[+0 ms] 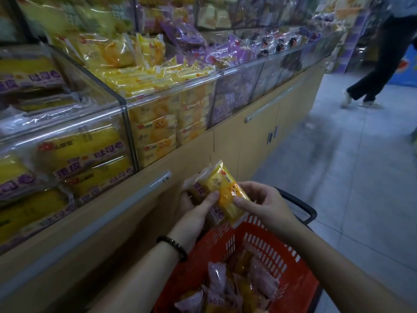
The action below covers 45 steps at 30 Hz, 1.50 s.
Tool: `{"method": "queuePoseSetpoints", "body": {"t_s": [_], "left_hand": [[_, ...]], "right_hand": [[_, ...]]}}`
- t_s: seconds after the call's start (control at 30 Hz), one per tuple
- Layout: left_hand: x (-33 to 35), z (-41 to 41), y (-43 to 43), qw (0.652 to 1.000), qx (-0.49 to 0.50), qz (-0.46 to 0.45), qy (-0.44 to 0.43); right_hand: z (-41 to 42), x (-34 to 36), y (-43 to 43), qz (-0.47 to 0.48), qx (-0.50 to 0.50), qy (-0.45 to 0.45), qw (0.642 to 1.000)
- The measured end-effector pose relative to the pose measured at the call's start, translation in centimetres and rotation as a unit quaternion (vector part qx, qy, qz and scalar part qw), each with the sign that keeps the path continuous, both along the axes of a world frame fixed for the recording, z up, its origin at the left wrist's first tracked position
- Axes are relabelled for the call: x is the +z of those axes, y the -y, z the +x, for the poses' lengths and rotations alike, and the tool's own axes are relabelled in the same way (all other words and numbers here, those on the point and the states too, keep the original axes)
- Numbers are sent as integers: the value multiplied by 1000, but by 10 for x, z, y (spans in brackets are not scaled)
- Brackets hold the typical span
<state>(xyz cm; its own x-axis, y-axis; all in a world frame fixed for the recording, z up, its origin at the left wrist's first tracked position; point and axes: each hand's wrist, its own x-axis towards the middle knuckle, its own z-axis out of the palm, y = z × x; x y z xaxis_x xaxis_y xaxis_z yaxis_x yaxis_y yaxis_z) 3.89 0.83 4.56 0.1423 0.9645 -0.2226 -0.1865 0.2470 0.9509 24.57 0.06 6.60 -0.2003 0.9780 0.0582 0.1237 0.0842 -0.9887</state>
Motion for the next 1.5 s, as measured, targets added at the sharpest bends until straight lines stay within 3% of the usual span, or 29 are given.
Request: {"method": "queuePoseSetpoints", "body": {"t_s": [0.17,0.27,0.5,0.73,0.87,0.97,1.13,1.3,1.4,1.5], "left_hand": [[6,1,3,999,28,17,-24],[23,-3,13,998,47,42,10],[103,-33,61,978,23,171,-113],[239,-75,82,918,-62,262,-293],[304,-104,82,878,-44,294,-376],[335,-138,70,896,-5,256,-362],[359,-192,49,889,108,264,-358],[349,-242,25,891,183,228,-346],[328,-264,8,899,231,195,-317],[316,-281,-6,900,257,164,-311]], "right_hand": [[-2,13,3,29,-15,7,999],[-3,25,7,38,-23,-16,999],[1,86,20,76,9,-113,991],[-5,201,-10,207,-10,-33,978],[-32,256,-34,294,-20,61,954],[-62,282,-57,322,-57,164,931],[-113,302,-109,333,-114,313,882],[-169,298,-151,331,-75,371,865],[-200,289,-163,368,-63,409,832],[-221,284,-174,376,-44,381,844]]}}
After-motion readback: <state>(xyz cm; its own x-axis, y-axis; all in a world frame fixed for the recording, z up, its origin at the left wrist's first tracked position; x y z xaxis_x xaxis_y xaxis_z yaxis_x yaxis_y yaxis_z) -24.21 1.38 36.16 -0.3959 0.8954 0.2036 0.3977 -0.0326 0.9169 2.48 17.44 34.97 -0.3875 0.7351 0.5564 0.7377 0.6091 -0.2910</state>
